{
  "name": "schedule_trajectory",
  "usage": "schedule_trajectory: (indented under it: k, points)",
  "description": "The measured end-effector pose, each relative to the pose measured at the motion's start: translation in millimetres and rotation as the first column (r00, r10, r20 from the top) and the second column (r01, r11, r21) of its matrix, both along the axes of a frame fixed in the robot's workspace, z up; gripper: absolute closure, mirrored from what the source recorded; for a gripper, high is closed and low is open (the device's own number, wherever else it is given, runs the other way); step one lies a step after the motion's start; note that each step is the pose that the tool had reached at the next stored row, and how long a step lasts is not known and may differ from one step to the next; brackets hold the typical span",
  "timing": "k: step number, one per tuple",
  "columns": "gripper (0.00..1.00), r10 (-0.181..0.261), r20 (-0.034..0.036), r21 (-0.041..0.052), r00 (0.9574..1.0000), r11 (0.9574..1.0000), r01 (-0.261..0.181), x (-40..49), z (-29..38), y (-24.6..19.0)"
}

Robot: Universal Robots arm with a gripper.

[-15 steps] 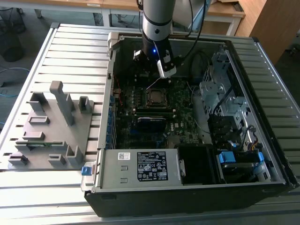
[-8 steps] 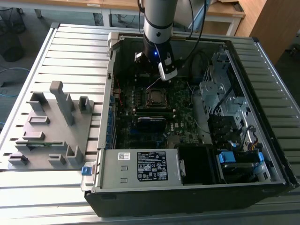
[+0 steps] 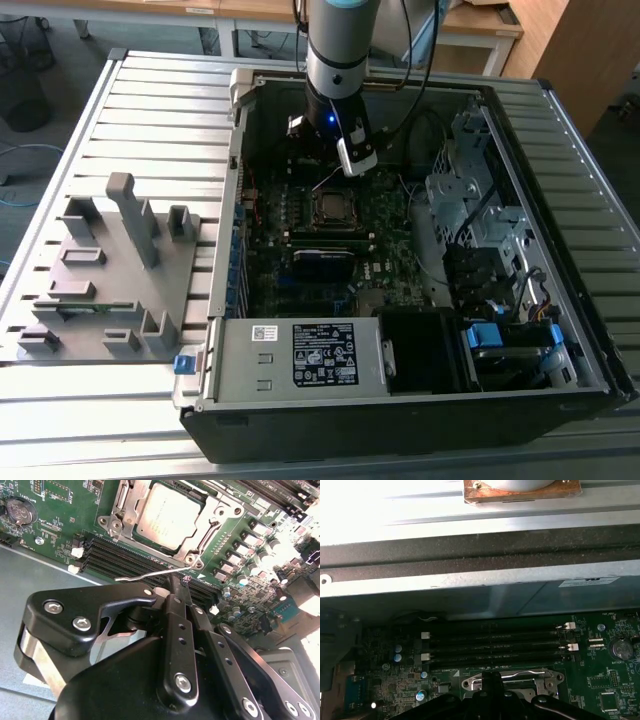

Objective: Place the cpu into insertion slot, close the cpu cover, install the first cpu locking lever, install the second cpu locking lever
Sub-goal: 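Install the first cpu locking lever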

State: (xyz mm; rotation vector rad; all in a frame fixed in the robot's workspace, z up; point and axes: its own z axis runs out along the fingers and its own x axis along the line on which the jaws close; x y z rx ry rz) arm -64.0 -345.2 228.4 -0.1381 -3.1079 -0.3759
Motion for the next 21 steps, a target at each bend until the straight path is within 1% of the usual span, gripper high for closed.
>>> schedule_trajectory:
  k: [3, 9, 12, 14, 17, 21]
  points:
    - [0.90, 0.000, 0.0000, 0.0001, 1.0000, 1.0000, 0.000, 0.0, 0.0, 0.0]
    - [0.90, 0.000, 0.0002, 0.0000, 1.0000, 1.0000, 0.000, 0.0, -2.8, 0.0]
    - [0.90, 0.000, -0.0001, -0.0004, 1.0000, 1.0000, 0.000, 0.0, -3.0, -0.1]
    - [0.90, 0.000, 0.0003, 0.0007, 1.0000, 1.0000, 0.000, 0.0, -4.2, 0.0]
    - [0.90, 0.000, 0.0032, 0.0008, 1.0000, 1.0000, 0.000, 0.0, -6.6, 0.0]
    - [0.90, 0.000, 0.0099, 0.0007, 1.0000, 1.0000, 0.000, 0.0, -9.0, 0.0]
